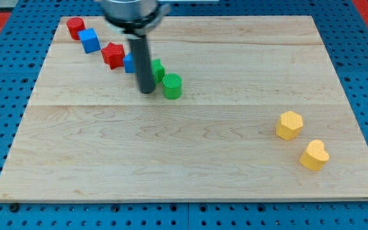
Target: Slide the green circle towards the yellow hexagon
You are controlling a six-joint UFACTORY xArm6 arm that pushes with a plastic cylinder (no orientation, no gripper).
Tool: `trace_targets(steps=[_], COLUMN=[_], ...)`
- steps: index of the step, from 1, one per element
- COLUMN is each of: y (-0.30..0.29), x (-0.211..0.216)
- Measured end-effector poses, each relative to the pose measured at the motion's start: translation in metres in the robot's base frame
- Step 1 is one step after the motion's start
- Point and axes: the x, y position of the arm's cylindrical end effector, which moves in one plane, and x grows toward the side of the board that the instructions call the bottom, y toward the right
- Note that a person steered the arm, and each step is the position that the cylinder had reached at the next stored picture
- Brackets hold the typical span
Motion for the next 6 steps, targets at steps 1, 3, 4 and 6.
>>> trace_targets(steps=[1, 3, 4, 6], y=[0.089, 0.189, 0.139, 0.089], x=[0.016, 0.001, -0.049, 0.009])
